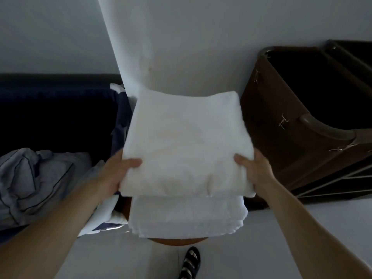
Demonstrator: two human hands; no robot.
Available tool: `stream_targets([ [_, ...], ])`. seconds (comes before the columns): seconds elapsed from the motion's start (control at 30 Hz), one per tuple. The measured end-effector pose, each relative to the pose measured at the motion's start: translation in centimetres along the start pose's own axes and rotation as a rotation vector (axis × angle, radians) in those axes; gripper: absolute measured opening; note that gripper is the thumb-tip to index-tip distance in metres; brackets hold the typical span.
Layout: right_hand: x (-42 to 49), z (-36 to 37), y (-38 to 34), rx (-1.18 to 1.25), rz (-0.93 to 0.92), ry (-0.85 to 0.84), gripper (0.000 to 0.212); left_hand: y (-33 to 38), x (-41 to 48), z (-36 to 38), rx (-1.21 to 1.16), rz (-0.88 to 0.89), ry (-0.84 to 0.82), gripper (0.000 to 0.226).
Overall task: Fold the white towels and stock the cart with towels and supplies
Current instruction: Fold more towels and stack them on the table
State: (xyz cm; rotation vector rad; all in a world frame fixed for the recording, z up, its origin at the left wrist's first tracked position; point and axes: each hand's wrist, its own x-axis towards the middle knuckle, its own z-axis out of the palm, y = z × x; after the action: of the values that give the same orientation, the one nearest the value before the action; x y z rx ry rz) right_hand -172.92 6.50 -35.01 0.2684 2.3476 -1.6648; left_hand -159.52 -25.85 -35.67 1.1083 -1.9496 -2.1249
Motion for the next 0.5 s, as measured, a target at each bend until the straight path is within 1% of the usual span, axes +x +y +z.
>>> stream_targets([
  [0.07, 0.1, 1.0, 4.7, -0.189, 0.167, -0.072, 0.041, -5.8, 0.7, 0.2, 0.107, -0.182, 0.004, 0.034],
  [0.1, 0.0, 1.3, 6.6, -0.269, 0.233, -0.082, 0.048, -8.2, 0.8, 0.3, 0.134, -0.274, -0.004, 0.035],
  [0.13, 0.0, 1.6, 7.8, -0.322, 0.264, -0.068, 0.053, -10.0, 1.0, 0.3, 0.16, -0.314, 0.012, 0.039],
  [0.17, 0.0, 1.8, 8.6, -0.358, 0.269, -0.046, 0.056, -11.1, 1.2, 0.3, 0.194, -0.301, 0.049, 0.043],
  [0.23, 0.2, 2.3, 8.7, -0.469, 0.243, -0.029, 0.058, -11.5, 1.4, 0.7, 0.315, -0.214, 0.139, 0.046],
  [0.33, 0.7, 2.6, 8.2, -0.66, 0.186, -0.052, 0.055, -11.3, 1.3, 1.0, 0.466, -0.118, 0.167, 0.055],
  [0.43, 1.1, 1.8, 7.1, -0.662, 0.091, -0.047, 0.042, -10.6, 0.9, 0.9, 0.583, -0.018, 0.173, 0.047],
  [0.5, 1.0, 1.5, 7.1, -0.628, 0.064, -0.039, 0.037, -10.3, 0.8, 0.7, 0.583, 0.024, 0.173, 0.042],
])
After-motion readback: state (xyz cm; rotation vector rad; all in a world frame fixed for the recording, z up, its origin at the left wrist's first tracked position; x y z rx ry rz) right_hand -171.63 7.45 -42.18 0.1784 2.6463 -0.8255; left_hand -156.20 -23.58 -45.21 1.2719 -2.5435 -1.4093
